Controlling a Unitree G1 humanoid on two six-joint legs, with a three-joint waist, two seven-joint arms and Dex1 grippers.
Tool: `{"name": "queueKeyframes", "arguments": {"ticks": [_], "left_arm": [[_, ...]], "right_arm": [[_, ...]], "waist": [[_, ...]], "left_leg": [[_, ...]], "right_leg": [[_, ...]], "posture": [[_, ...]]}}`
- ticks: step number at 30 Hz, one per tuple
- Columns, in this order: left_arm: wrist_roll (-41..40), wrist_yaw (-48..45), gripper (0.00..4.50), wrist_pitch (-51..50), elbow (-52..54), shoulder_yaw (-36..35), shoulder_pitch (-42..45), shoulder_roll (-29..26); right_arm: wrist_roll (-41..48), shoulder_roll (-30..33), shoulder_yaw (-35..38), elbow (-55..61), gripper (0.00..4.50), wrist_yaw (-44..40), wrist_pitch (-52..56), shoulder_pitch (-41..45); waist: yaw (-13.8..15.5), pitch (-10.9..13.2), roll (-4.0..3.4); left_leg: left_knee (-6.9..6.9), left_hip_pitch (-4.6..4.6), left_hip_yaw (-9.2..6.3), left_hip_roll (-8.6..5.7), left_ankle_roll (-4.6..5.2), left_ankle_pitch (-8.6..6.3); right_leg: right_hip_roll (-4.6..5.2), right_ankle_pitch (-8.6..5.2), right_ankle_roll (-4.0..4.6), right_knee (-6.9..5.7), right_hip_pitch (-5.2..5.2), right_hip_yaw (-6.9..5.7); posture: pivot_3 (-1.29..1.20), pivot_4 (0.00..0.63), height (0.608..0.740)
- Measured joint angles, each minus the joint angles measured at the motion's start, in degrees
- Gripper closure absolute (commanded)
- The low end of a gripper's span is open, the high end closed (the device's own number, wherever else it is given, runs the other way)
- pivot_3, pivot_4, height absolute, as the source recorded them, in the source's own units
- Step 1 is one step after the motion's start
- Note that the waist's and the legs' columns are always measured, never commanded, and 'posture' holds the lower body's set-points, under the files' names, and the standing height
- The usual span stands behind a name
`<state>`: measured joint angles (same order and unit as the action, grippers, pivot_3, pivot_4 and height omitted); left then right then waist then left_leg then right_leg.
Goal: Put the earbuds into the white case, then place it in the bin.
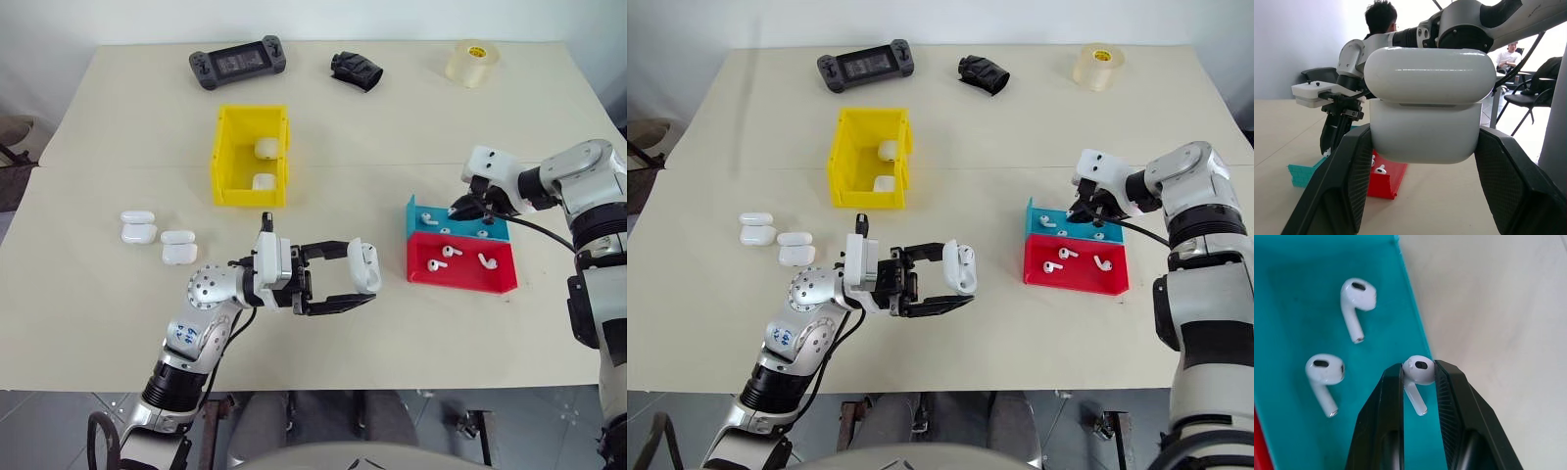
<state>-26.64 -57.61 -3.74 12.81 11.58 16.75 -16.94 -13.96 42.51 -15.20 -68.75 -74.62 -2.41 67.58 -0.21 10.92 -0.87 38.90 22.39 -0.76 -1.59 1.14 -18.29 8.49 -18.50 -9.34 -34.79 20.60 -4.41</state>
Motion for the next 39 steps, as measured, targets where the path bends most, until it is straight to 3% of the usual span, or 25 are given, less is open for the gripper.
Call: {"name": "queueKeyframes", "arguments": {"ticks": [4, 7, 12, 16, 20, 24, 28, 33, 39], "left_arm": [[-0.03, -0.05, 1.73, 0.00, -0.01, -0.47, 0.08, -0.02], [-0.18, -0.15, 1.73, 0.00, -0.13, -0.88, 0.89, 0.06], [-0.57, -0.80, 1.73, -0.01, -2.75, -2.07, 3.41, 0.34], [-1.02, -1.53, 1.73, 0.01, -5.71, -2.71, 6.02, 1.20], [-1.48, -2.04, 1.73, -0.15, -7.10, -3.00, 8.00, 2.15], [-2.38, -2.75, 1.73, -1.17, -9.14, -3.85, 9.59, 2.28], [-2.76, -2.65, 1.73, -2.17, -9.60, -4.38, 10.68, 2.85], [-2.86, -2.62, 1.73, -2.71, -11.14, -5.29, 11.91, 3.21], [-3.01, -3.37, 1.73, -3.75, -11.15, -5.29, 11.93, 3.75]], "right_arm": [[3.93, -0.01, 4.01, 1.17, 3.94, -2.11, 2.15, -0.31], [10.05, 0.81, 9.01, 8.27, 3.94, -7.12, 7.96, -1.42], [25.23, 2.28, 17.53, 36.40, 3.94, -10.37, 31.82, -14.16], [42.20, -2.53, 28.60, 63.27, 3.94, -2.02, 54.69, -26.58], [56.78, -11.37, 38.79, 81.20, 3.94, 10.03, 64.10, -32.82], [69.61, -21.46, 44.10, 93.26, 3.94, 23.04, 66.30, -40.36], [77.54, -28.00, 43.77, 100.83, 3.94, 34.50, 63.53, -45.34], [78.52, -30.67, 38.52, 106.92, 3.94, 40.39, 56.77, -51.12], [75.83, -29.61, 33.03, 108.61, 3.94, 41.19, 49.76, -57.38]], "waist": [[0.01, 0.00, 0.00], [0.14, 0.01, -0.02], [0.99, 0.01, -0.01], [1.64, 0.01, -0.01], [1.66, 0.01, 0.00], [1.67, 0.01, 0.00], [1.53, 0.01, 0.00], [1.43, 0.01, 0.00], [1.44, 0.01, 0.00]], "left_leg": [[-0.02, 0.03, 0.00, 0.00, 0.00, 0.00], [-0.02, 0.04, -0.02, 0.03, 0.00, 0.00], [0.03, 0.07, -0.09, 0.01, 0.01, -0.01], [0.04, 0.14, -0.15, 0.04, 0.00, 0.00], [0.08, 0.10, -0.14, 0.00, -0.02, -0.02], [0.06, 0.10, -0.16, -0.08, -0.02, -0.02], [0.04, 0.08, -0.12, -0.22, -0.02, -0.02], [0.00, 0.04, -0.09, -0.33, -0.01, -0.02], [-0.01, 0.01, -0.08, -0.34, 0.00, -0.02]], "right_leg": [[0.00, 0.00, 0.00, 0.02, 0.02, 0.00], [0.00, 0.00, 0.00, 0.00, 0.02, -0.02], [0.02, 0.00, 0.00, 0.01, 0.00, -0.07], [0.02, 0.00, 0.00, -0.08, 0.07, -0.10], [0.02, 0.01, 0.00, -0.17, 0.07, -0.06], [0.02, 0.01, 0.00, -0.23, 0.08, -0.04], [0.00, 0.01, 0.00, -0.30, 0.15, 0.03], [-0.01, 0.01, 0.00, -0.31, 0.16, 0.08], [-0.01, 0.01, 0.00, -0.31, 0.15, 0.10]], "posture": [[0.00, 0.150, 0.740], [0.00, 0.150, 0.740], [0.00, 0.150, 0.740], [0.00, 0.150, 0.740], [0.00, 0.150, 0.740], [0.00, 0.150, 0.740], [0.00, 0.150, 0.740], [0.00, 0.150, 0.740], [0.00, 0.150, 0.740]]}}
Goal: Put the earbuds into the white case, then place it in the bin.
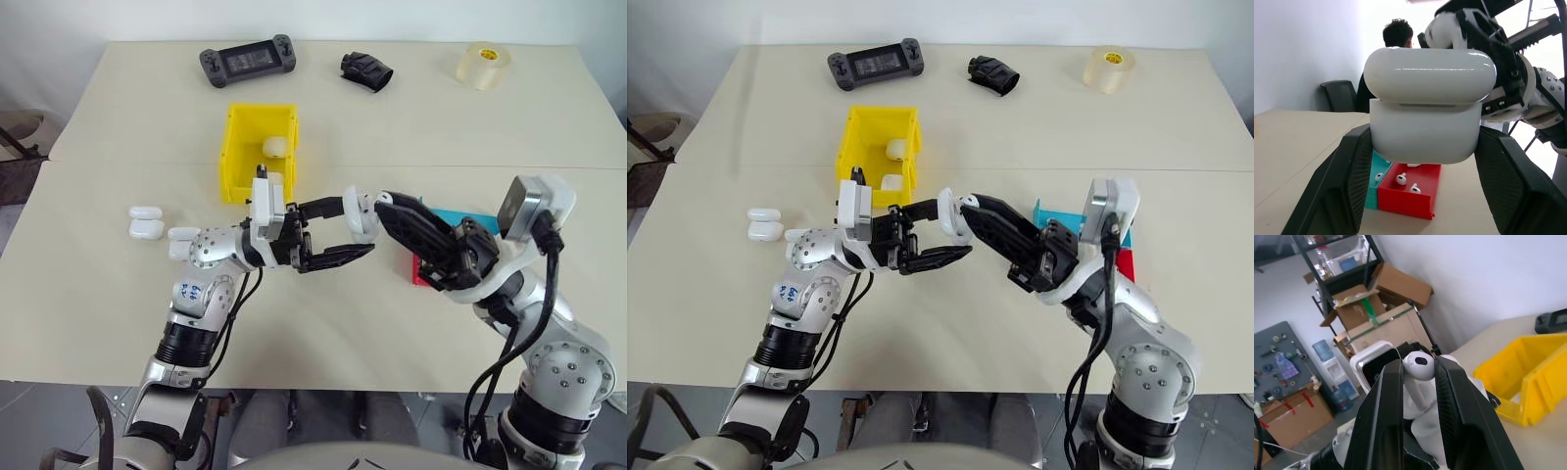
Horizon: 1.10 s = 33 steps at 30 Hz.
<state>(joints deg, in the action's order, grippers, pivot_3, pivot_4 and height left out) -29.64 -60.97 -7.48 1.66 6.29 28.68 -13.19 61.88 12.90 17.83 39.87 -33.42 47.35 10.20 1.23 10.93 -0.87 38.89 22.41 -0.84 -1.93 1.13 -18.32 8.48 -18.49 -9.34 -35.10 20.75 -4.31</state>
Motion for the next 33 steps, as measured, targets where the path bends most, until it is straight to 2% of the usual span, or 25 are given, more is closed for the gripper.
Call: {"name": "queueKeyframes", "arguments": {"ticks": [18, 33], "left_arm": [[-0.18, -1.16, 1.73, -1.24, 0.02, 0.30, 0.01, 0.82], [-0.07, -1.26, 1.73, -1.85, -0.48, 0.86, 0.02, 1.10]], "right_arm": [[-1.89, 2.32, -8.08, 0.66, 3.94, 2.23, -11.44, -7.61], [-5.06, 8.42, -10.73, 0.40, 3.94, 0.56, -17.54, -9.65]], "waist": [[0.01, 0.00, 0.00], [0.06, 0.01, 0.01]], "left_leg": [[-0.01, 0.00, 0.00, 0.02, 0.01, 0.00], [-0.01, -0.01, 0.00, 0.03, 0.01, -0.01]], "right_leg": [[-0.01, 0.00, 0.00, 0.04, -0.01, 0.02], [-0.01, 0.00, 0.00, 0.08, -0.04, 0.01]], "posture": [[0.00, 0.150, 0.740], [0.00, 0.150, 0.740]]}}
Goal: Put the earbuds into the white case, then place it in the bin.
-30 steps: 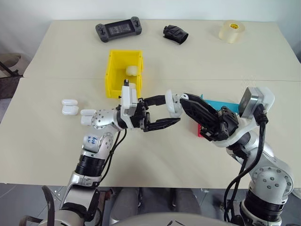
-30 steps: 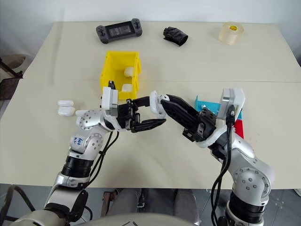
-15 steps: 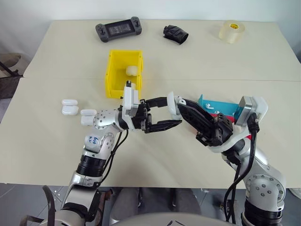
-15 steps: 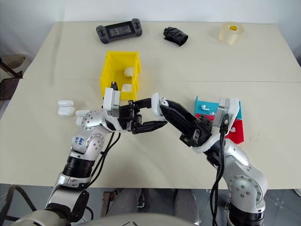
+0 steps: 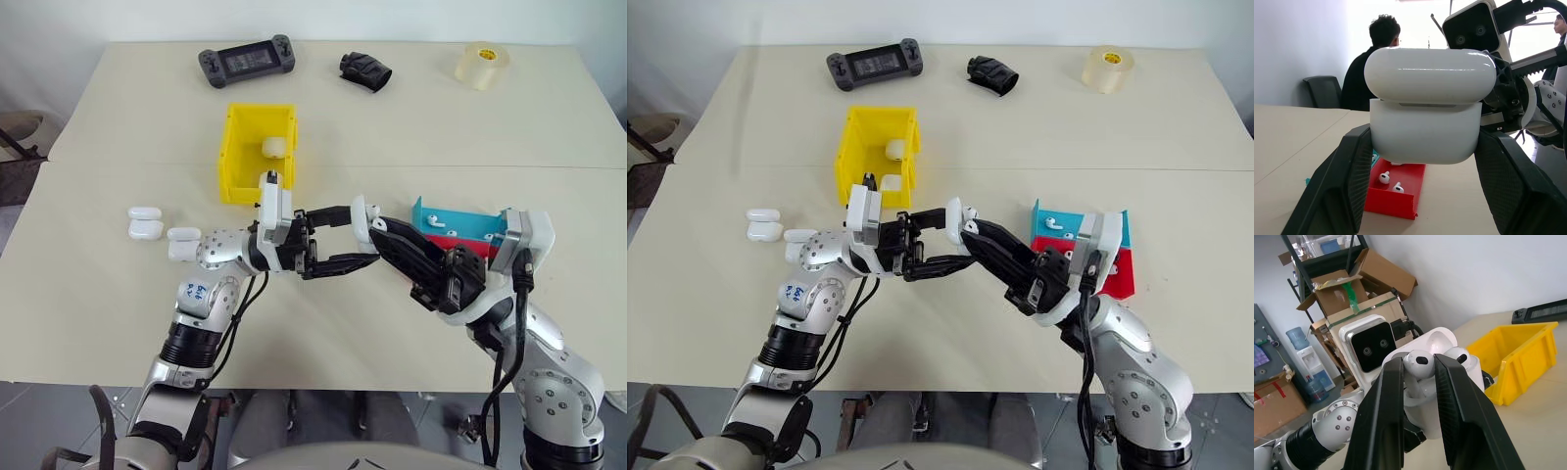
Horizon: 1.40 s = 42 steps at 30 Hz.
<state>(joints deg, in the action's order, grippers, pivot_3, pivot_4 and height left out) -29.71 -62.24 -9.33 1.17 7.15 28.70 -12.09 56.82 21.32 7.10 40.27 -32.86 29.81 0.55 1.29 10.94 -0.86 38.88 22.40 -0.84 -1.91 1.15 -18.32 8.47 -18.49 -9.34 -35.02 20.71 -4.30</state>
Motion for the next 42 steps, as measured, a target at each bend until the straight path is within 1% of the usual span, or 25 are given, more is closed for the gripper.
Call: {"name": "queueKeyframes", "arguments": {"ticks": [2, 4, 6, 9, 11, 13, 15, 17, 20, 21, 23, 25, 27, 28, 33, 36, 42], "left_arm": [[0.00, 0.01, 1.73, 0.00, 0.00, 0.01, 0.00, 0.00], [0.01, 0.01, 1.73, 0.00, 0.00, 0.03, 0.00, 0.00], [-0.06, 0.09, 1.73, 0.01, 0.00, -0.66, 0.07, -0.04], [-0.04, 0.02, 1.73, 0.03, -0.01, -1.44, 0.34, -0.07], [-0.04, -0.39, 1.73, 0.02, 0.00, -1.27, 0.35, -0.36], [-0.02, -0.57, 1.73, -0.01, 0.27, -1.16, 0.69, -0.86], [0.16, -1.01, 1.73, -0.37, 0.56, -1.17, 0.69, -2.89], [2.10, -1.28, 1.73, -0.36, 0.63, -0.73, 0.57, -5.76], [10.72, -1.44, 1.73, 2.25, 0.50, 3.04, 0.72, -12.20], [14.44, -1.09, 1.73, 3.38, 0.36, 4.58, 1.06, -14.10], [18.48, -0.56, 1.73, 4.31, 0.25, 6.30, 2.27, -15.51], [21.80, 0.16, 1.73, 4.04, 0.30, 8.03, 4.04, -16.00], [24.88, 0.74, 1.73, 2.91, 0.37, 10.37, 6.03, -15.99], [25.64, 0.87, 1.73, 2.35, 0.53, 11.27, 6.59, -15.72], [26.24, 1.58, 1.73, -1.37, 1.56, 12.88, 6.69, -14.91], [26.29, 1.63, 1.73, -1.64, 2.62, 13.29, 6.65, -14.78], [26.10, 2.27, 1.73, -1.69, 2.61, 12.98, 6.52, -14.49]], "right_arm": [[0.44, 0.31, 0.04, -0.15, 3.94, 0.04, 0.02, -0.03], [1.33, 0.79, 0.19, -0.41, 3.24, 0.09, 0.18, -0.04], [2.16, 1.85, 1.10, -1.37, 2.66, 0.28, 0.49, -0.74], [1.38, 2.63, 1.25, -2.24, 1.64, 0.34, 0.04, -1.04], [0.86, 4.65, 1.56, -2.20, 1.02, -0.44, -0.11, -1.01], [0.62, 7.32, 2.15, -2.20, 1.02, -1.58, 0.26, -1.69], [0.86, 9.40, 4.24, -2.23, 1.02, -2.40, 0.27, -2.86], [0.82, 11.42, 7.16, -2.66, 1.02, -3.51, 0.15, -4.50], [-1.05, 15.96, 10.59, -4.12, 1.63, -6.42, 0.00, -6.34], [-2.16, 17.51, 11.12, -4.53, 1.97, -7.41, -0.07, -6.39], [-4.07, 18.87, 10.56, -4.54, 2.67, -8.40, -0.10, -5.55], [-7.03, 19.55, 7.38, -4.40, 3.39, -8.85, -0.21, -2.75], [-11.09, 19.78, 2.27, -4.31, 4.02, -8.77, -0.24, 1.49], [-12.23, 19.76, 0.29, -4.09, 4.44, -8.69, -0.18, 2.79], [-14.02, 17.62, -6.66, -3.86, 4.47, -7.40, 1.98, 7.94], [-14.45, 17.17, -9.06, -4.02, 4.47, -7.08, 3.42, 9.07], [-17.52, 16.59, -10.46, -6.78, 4.47, -7.12, 3.67, 10.01]], "waist": [[0.02, 0.00, 0.00], [0.04, 0.00, 0.00], [0.08, 0.01, 0.01], [0.06, 0.01, 0.02], [0.05, 0.01, 0.02], [0.11, 0.02, 0.04], [0.09, 0.02, 0.04], [0.09, 0.02, 0.04], [0.12, 0.02, 0.04], [0.14, 0.03, 0.05], [0.16, 0.03, 0.06], [0.14, 0.03, 0.06], [0.12, 0.04, 0.07], [0.12, 0.04, 0.07], [0.08, 0.07, 0.12], [0.24, 0.08, 0.13], [0.15, 0.09, 0.15]], "left_leg": [[0.00, 0.00, 0.00, 0.00, 0.00, 0.00], [0.00, 0.00, -0.01, 0.01, 0.00, 0.00], [0.00, 0.00, -0.02, 0.01, 0.00, 0.00], [0.00, 0.00, -0.01, 0.01, 0.00, 0.00], [0.00, 0.00, 0.00, 0.00, 0.00, 0.00], [0.00, 0.01, -0.01, 0.01, 0.01, 0.00], [0.00, 0.00, 0.00, 0.02, 0.01, 0.00], [0.00, 0.00, 0.00, 0.01, 0.01, 0.00], [-0.03, -0.01, 0.04, -0.01, 0.02, -0.01], [-0.03, -0.01, 0.06, -0.01, 0.02, -0.01], [-0.04, -0.01, 0.04, 0.03, 0.02, -0.01], [-0.03, 0.00, 0.04, 0.03, 0.02, -0.01], [-0.03, 0.00, 0.04, 0.02, 0.02, -0.01], [-0.08, 0.01, 0.03, 0.02, 0.02, -0.01], [-0.13, 0.05, -0.02, 0.06, 0.02, -0.01], [-0.07, 0.06, -0.05, 0.10, 0.02, 0.00], [0.00, 0.05, -0.03, 0.06, 0.02, 0.00]], "right_leg": [[0.00, 0.00, 0.00, 0.00, 0.00, 0.00], [0.00, 0.00, 0.00, 0.01, -0.01, 0.00], [0.00, 0.00, 0.00, 0.03, -0.04, -0.03], [0.00, 0.00, 0.00, 0.04, -0.03, -0.02], [0.00, 0.00, 0.00, 0.04, -0.03, -0.02], [0.00, 0.00, 0.00, 0.06, -0.04, -0.03], [0.00, 0.00, 0.00, 0.06, -0.05, -0.03], [0.00, 0.00, 0.00, 0.07, -0.05, -0.03], [0.00, 0.00, 0.00, 0.12, -0.07, -0.03], [0.00, 0.00, 0.00, 0.13, -0.06, -0.03], [-0.01, 0.00, 0.00, 0.13, -0.06, -0.03], [-0.01, 0.00, 0.00, 0.15, -0.06, -0.02], [-0.01, 0.00, 0.00, 0.14, -0.04, -0.02], [-0.01, 0.00, 0.00, 0.14, -0.02, -0.02], [0.00, 0.00, 0.00, 0.15, 0.01, -0.08], [0.02, 0.00, 0.00, 0.15, -0.03, -0.11], [0.01, 0.00, 0.00, 0.11, -0.04, -0.10]], "posture": [[0.00, 0.150, 0.740], [0.00, 0.150, 0.740], [0.00, 0.150, 0.740], [0.00, 0.150, 0.740], [0.00, 0.150, 0.740], [0.00, 0.150, 0.740], [0.00, 0.150, 0.740], [0.00, 0.150, 0.740], [0.00, 0.150, 0.740], [0.00, 0.150, 0.740], [0.00, 0.150, 0.740], [0.00, 0.150, 0.740], [0.00, 0.150, 0.740], [0.00, 0.150, 0.740], [0.00, 0.150, 0.740], [0.00, 0.150, 0.740], [0.00, 0.150, 0.740]]}}
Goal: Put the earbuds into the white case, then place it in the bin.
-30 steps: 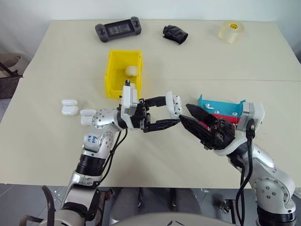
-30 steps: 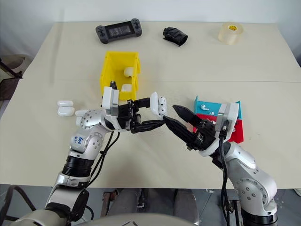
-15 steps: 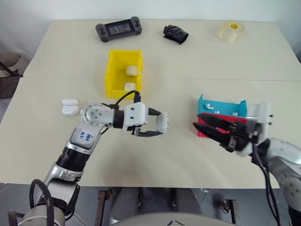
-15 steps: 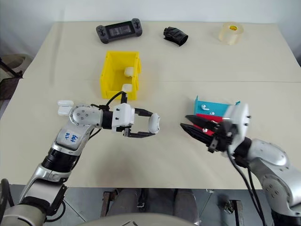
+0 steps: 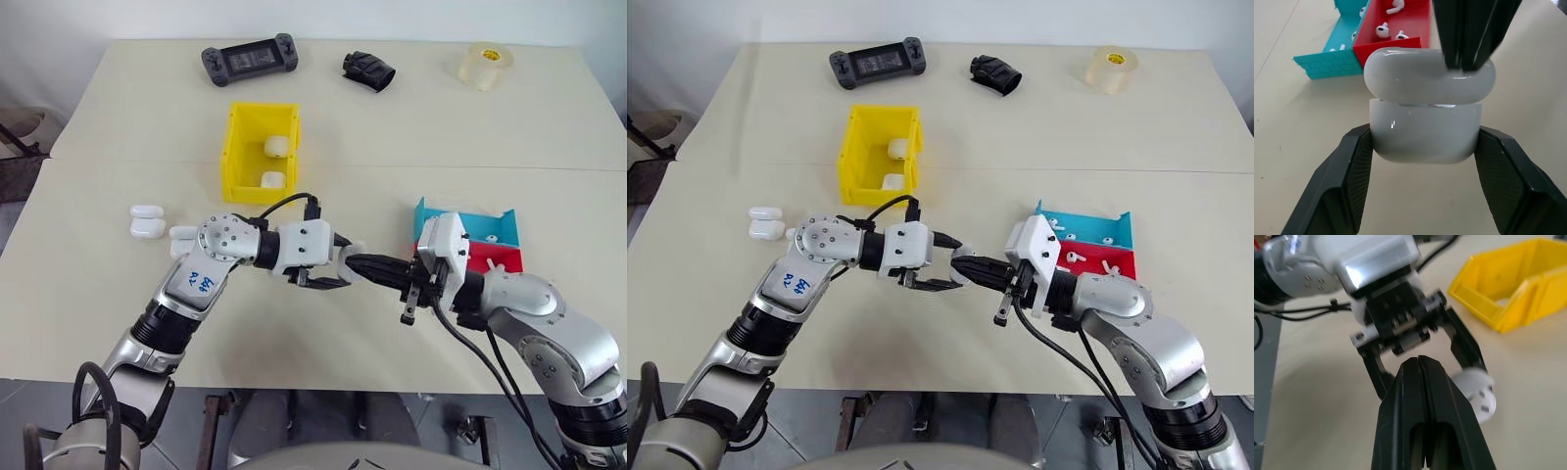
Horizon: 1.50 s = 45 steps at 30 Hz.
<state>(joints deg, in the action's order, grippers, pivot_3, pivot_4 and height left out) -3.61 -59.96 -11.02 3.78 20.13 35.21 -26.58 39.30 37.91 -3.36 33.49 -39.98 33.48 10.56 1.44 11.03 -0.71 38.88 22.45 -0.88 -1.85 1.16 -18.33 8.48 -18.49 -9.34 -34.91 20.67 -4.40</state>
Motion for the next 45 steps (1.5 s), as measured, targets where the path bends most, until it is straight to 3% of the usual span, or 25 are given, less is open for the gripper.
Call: {"name": "queueKeyframes", "arguments": {"ticks": [14, 22, 28, 36, 41, 45], "left_arm": [[-11.21, 4.25, 1.73, -0.60, 4.54, -12.87, -7.43, 1.54], [-11.04, 21.62, 1.73, -2.72, 4.87, -23.87, -10.27, 3.92], [-6.22, 30.82, 1.73, -1.57, -1.10, -25.11, -3.48, 4.58], [2.02, 37.89, 1.73, 5.72, -29.40, -21.92, 10.82, 5.86], [1.87, 37.18, 0.17, 10.82, -38.61, -21.59, 14.31, 7.91], [0.62, 33.37, 0.04, 13.48, -34.64, -21.54, 12.82, 7.45]], "right_arm": [[1.50, -0.06, 15.00, -6.50, 4.47, -9.31, -10.07, -10.66], [2.02, -2.02, 18.96, -3.14, 1.92, -7.72, -12.26, -15.86], [-0.02, -3.08, 20.26, -2.49, 0.03, -5.04, -14.07, -17.20], [-0.33, -3.06, 22.40, -0.49, 0.03, -2.46, -14.65, -17.31], [-0.21, -3.08, 22.65, 1.52, 0.00, -1.14, -14.63, -18.54], [-0.09, -3.08, 22.65, 1.96, 0.00, -0.56, -14.62, -18.81]], "waist": [[-0.08, 0.01, 0.03], [0.10, 0.01, 0.04], [0.31, 0.00, 0.07], [0.25, 0.02, 0.18], [0.14, 0.10, 0.33], [0.01, 0.12, 0.37]], "left_leg": [[0.00, -0.06, 0.03, 0.21, 0.00, 0.00], [0.02, -0.07, 0.01, 0.20, 0.00, 0.00], [0.02, -0.09, 0.02, -0.11, 0.00, 0.00], [-0.02, -0.07, 0.05, -0.15, -0.02, 0.01], [-0.14, -0.04, 0.05, -0.16, 0.00, 0.01], [-0.10, -0.05, 0.09, -0.12, -0.02, 0.02]], "right_leg": [[0.00, 0.00, 0.00, -0.04, -0.04, 0.01], [0.02, 0.01, -0.01, -0.06, -0.06, 0.02], [0.03, 0.02, -0.04, -0.07, -0.06, 0.02], [0.02, 0.02, -0.05, -0.09, 0.00, 0.01], [0.04, 0.03, -0.06, -0.10, 0.08, -0.03], [0.03, 0.03, -0.06, -0.12, 0.07, -0.02]], "posture": [[0.00, 0.150, 0.740], [0.00, 0.150, 0.740], [0.00, 0.150, 0.740], [0.00, 0.150, 0.740], [0.00, 0.150, 0.740], [0.00, 0.150, 0.740]]}}
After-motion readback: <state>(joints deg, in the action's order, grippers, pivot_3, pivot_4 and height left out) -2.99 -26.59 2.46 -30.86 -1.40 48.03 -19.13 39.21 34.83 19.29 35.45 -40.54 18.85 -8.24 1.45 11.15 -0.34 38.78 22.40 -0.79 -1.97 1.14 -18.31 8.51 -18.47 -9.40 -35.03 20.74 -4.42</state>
